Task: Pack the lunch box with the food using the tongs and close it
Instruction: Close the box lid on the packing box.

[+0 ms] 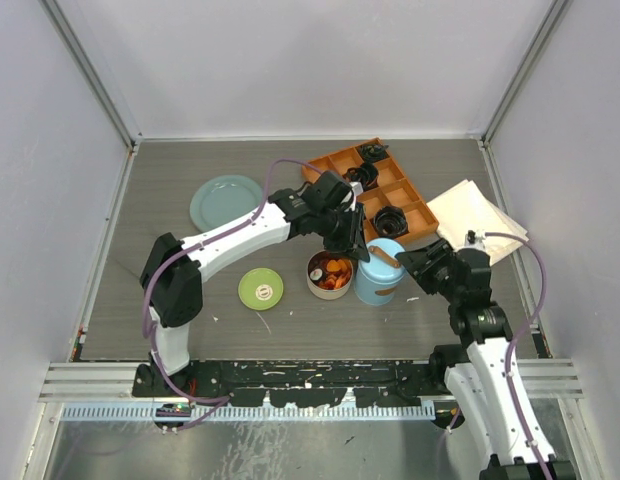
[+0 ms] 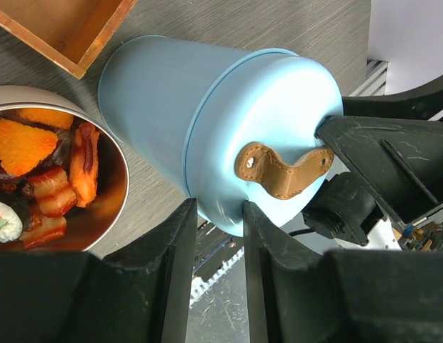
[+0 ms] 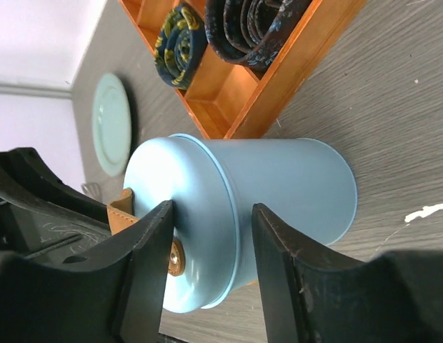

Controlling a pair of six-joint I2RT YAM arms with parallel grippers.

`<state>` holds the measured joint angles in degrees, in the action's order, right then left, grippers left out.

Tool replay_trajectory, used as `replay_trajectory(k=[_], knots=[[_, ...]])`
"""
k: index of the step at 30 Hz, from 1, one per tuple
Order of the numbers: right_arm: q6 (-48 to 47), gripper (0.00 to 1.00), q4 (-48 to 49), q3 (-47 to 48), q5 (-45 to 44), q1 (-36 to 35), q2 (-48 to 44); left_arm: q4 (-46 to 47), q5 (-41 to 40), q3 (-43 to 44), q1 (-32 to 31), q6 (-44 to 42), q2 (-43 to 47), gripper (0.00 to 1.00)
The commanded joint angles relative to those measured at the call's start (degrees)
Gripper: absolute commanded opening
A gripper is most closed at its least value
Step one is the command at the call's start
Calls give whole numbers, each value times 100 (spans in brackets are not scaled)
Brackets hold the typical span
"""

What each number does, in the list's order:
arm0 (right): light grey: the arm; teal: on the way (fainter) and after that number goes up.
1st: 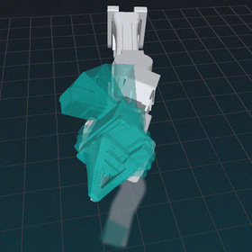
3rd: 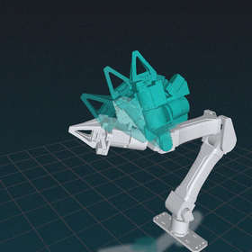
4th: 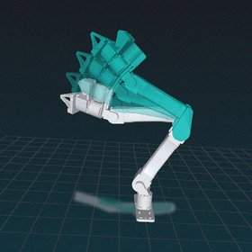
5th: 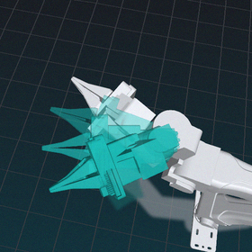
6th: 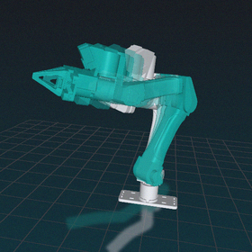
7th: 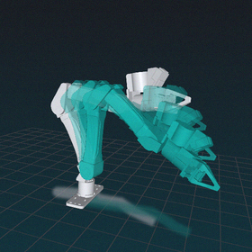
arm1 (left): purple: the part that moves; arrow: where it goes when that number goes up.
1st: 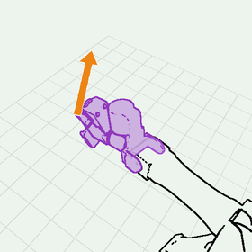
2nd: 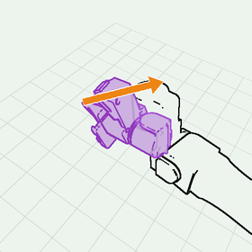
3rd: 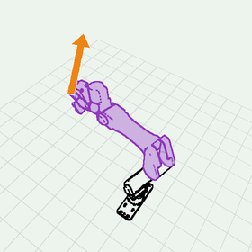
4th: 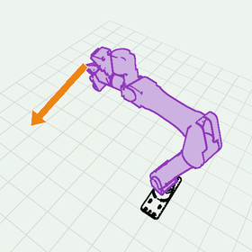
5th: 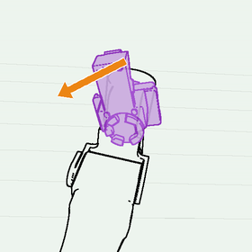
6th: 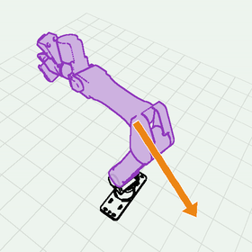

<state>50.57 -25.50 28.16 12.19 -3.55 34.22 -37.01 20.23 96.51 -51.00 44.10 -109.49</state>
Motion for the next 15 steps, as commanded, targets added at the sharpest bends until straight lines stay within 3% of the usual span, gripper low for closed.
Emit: replay_trajectory(k=[1,3,5,10,15], knots=[[274,57,-928,-697,-164,4,-595,-668,-110,-392,-228,-306,-391,33],[334,67,-1033,-628,-174,3,-749,-678,-137,-413,-258,-297,-371,34],[288,68,-1116,-487,-82,1,-694,-676,-179,-418,-258,-276,-357,35],[321,56,-1135,-641,475,3,-235,-742,-185,-312,-265,-287,-442,36],[983,43,-638,-1443,812,-1,-805,-686,-146,-399,-354,-270,-518,33]])
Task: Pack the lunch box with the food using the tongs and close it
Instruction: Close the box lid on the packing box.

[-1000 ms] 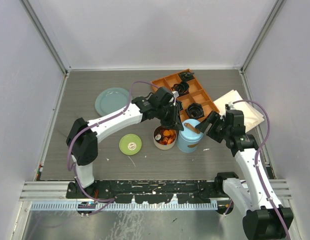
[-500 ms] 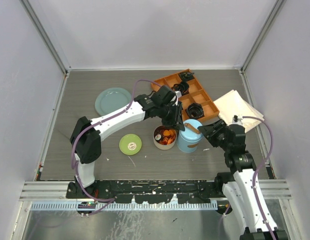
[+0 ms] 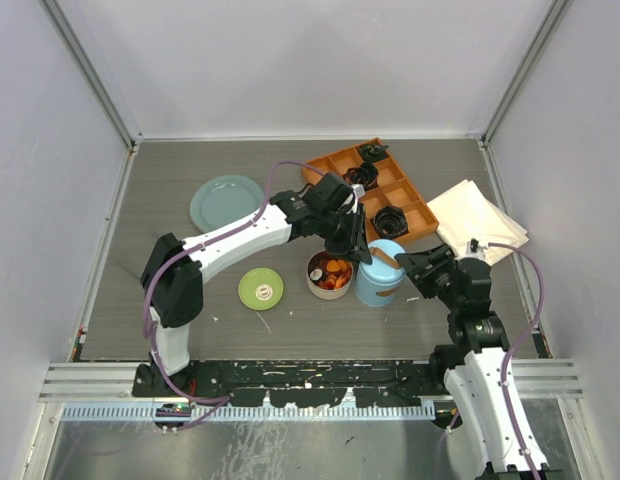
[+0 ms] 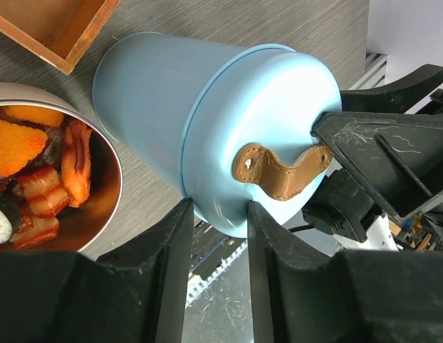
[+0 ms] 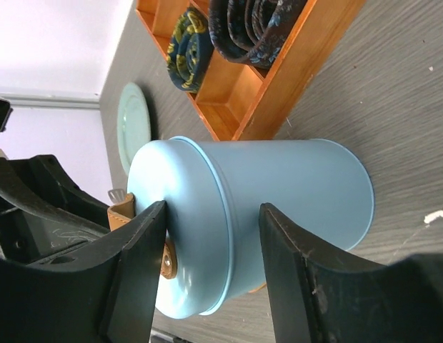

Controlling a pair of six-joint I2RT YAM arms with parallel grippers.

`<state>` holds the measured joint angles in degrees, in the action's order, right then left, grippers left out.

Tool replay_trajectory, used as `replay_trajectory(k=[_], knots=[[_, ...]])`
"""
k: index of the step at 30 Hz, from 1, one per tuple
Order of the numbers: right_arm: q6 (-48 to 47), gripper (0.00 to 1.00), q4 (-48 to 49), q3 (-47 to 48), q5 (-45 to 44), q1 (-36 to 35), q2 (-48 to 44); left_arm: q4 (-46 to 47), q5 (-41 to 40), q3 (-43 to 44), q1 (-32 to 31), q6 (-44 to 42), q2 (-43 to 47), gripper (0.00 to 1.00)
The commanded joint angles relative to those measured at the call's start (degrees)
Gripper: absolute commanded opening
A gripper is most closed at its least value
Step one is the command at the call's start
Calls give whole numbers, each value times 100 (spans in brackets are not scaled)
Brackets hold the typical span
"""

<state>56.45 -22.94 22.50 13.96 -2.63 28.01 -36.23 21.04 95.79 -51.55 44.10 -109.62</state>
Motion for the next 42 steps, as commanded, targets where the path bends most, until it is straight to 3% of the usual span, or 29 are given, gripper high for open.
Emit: replay_trajectory(k=[1,6,12,17,22,25,28,30,33,37,38,40,42], knots=[[518,41,-790,-1034,683,-89,-347,-755,-219,-346,-322,-261,-526,32],[685,32,-751,-1211,644,-89,-747,-696,-193,-457,-356,-189,-593,28],[378,28,-757,-1133,590,-88,-70,-919,-321,-148,-360,-267,-657,32],[259,17,-861,-917,340,-88,271,-995,-325,132,-355,-302,-664,36],[-33,15,-1004,-400,-55,-82,512,-891,-133,364,-350,-303,-700,38],[-407,24,-978,44,-26,-63,788,-835,-23,455,-356,-256,-688,42],[-764,48,-1212,536,-178,-62,1076,-702,-28,462,-351,-204,-598,45],[-1004,55,-1189,754,-40,-62,1217,-684,-13,536,-357,-178,-602,46],[-1270,56,-1200,965,334,-66,1490,-680,-23,595,-358,-147,-592,49],[-1394,38,-1454,1091,-195,-62,1487,-669,50,683,-349,-169,-604,46],[-1425,38,-1469,1157,-315,-64,1458,-708,43,747,-347,-198,-593,46],[-1494,52,-1590,1457,-581,-62,1472,-791,-38,837,-349,-272,-497,49],[-1690,58,-1781,1943,-881,-62,1551,-840,-238,839,-350,-361,-311,54]])
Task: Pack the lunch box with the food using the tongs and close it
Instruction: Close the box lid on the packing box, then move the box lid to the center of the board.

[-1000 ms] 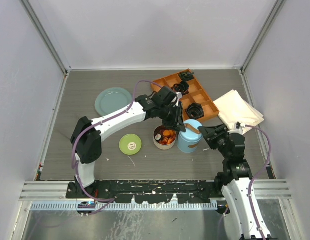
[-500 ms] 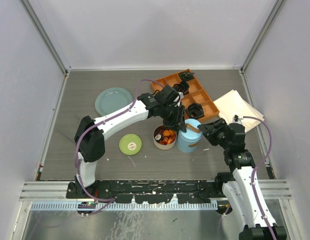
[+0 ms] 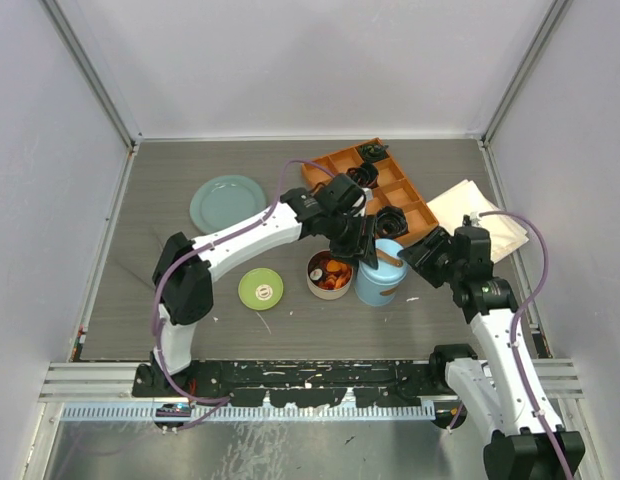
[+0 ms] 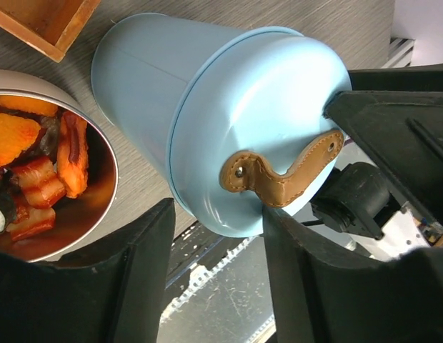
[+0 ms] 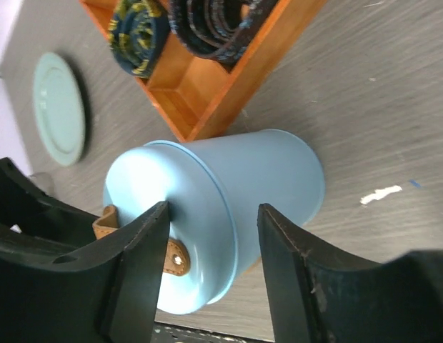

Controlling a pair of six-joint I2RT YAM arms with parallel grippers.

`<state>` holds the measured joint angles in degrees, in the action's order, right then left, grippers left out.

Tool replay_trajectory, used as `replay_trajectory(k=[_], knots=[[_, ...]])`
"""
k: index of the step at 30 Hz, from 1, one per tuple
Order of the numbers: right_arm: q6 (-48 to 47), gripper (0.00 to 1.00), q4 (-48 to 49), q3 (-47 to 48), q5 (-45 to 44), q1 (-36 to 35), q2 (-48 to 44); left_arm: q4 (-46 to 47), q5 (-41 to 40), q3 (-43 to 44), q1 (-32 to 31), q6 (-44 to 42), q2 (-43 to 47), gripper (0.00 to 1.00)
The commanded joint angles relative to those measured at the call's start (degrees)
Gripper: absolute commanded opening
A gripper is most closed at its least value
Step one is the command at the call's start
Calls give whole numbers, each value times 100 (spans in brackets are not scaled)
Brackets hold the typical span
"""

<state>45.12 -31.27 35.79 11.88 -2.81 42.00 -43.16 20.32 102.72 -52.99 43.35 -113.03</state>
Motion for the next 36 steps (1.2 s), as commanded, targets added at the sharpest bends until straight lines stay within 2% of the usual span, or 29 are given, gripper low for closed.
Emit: replay_trajectory(k=[1,5,9,17,19,22,25,28,32,36], knots=[[-694,59,-1052,858,-805,-44,193,-149,-247,111,-204,-332,141,57],[-1391,68,-1348,1982,-1047,-44,327,53,-393,-191,-76,-409,707,64],[-1778,71,-1433,2615,-773,-44,357,384,-380,-603,99,-436,1246,67],[-1358,71,-577,2822,1221,-80,449,627,-781,-1659,648,-634,2649,73],[-1256,71,-459,2858,1350,-368,639,487,-942,-1989,988,-608,3035,75],[-1254,71,-542,3108,528,-1548,1077,222,-1365,-2740,1739,-453,3608,80],[-1237,72,-757,3543,-842,-3248,1842,81,-1181,-3674,2676,-355,3974,84],[-1103,73,-1129,4032,-1890,-4303,2753,-55,-1185,-4199,3287,-541,4347,86],[-709,73,-1522,4196,-2696,-4639,3699,-165,-1052,-4516,3546,-778,4090,86],[-688,73,-1630,4038,-3263,-4641,4017,-124,-808,-4684,3563,-929,3573,84]])
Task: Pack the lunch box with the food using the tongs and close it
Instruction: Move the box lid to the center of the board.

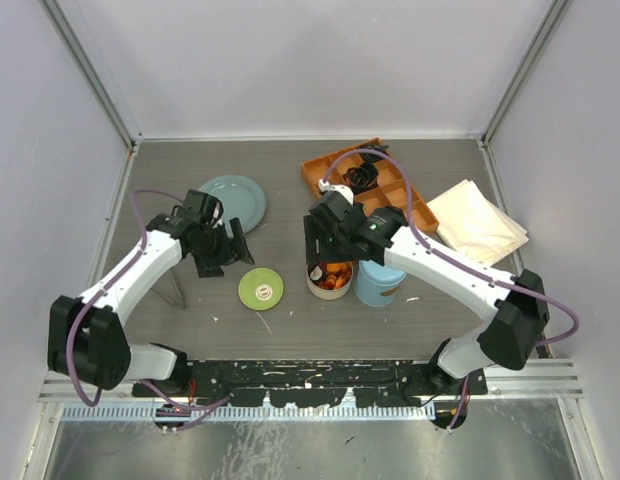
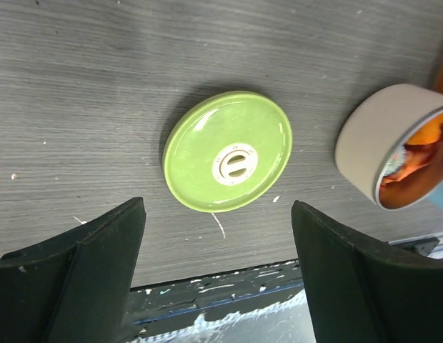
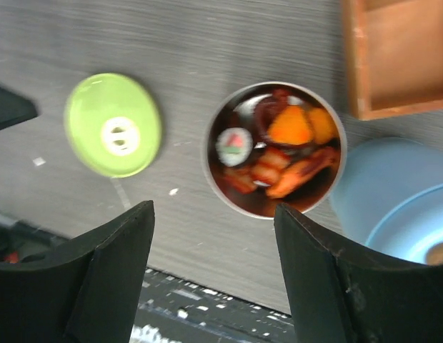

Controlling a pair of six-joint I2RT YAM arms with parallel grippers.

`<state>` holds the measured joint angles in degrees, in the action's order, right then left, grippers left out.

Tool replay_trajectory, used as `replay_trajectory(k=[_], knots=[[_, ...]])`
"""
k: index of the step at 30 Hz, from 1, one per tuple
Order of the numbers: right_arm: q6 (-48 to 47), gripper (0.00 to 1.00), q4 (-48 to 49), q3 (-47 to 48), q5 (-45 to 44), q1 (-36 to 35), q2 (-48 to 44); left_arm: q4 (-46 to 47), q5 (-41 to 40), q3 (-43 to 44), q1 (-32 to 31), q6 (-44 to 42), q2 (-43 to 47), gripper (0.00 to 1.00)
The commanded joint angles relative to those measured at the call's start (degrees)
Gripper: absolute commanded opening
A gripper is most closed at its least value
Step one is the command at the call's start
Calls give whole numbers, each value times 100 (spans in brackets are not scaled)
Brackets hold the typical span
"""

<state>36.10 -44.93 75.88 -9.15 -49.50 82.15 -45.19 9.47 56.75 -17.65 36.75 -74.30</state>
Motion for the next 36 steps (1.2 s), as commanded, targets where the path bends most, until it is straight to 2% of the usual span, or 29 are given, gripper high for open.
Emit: replay_trajectory(k=[1,4,11,16,21,25,29,32,34,36], knots=[[184,73,-227,-24,-1303,34,29,132,263,-165,23,-292,-371,84],[282,75,-510,-78,-1706,102,125,112,191,-254,24,-388,-613,82],[307,75,-419,-751,-1476,689,-205,444,326,-547,24,-450,-959,73],[233,75,-478,-1026,-1419,1065,-516,553,401,-709,16,-523,-1145,59],[179,74,-566,-1206,-1395,1494,-789,634,241,-891,7,-468,-1193,50],[167,74,-239,-1257,-1149,1539,-1035,847,109,-1053,-36,-396,-1293,41],[291,73,457,-1573,-541,1539,-1164,1318,-142,-1169,-168,-344,-1426,32],[480,73,930,-1804,86,1539,-1046,1547,-375,-1236,-239,-305,-1436,24],[656,73,1175,-1934,226,1538,-909,1684,-459,-1308,-246,-283,-1429,20],[798,73,1344,-2020,257,1539,-717,1718,-515,-1333,-252,-295,-1413,11]])
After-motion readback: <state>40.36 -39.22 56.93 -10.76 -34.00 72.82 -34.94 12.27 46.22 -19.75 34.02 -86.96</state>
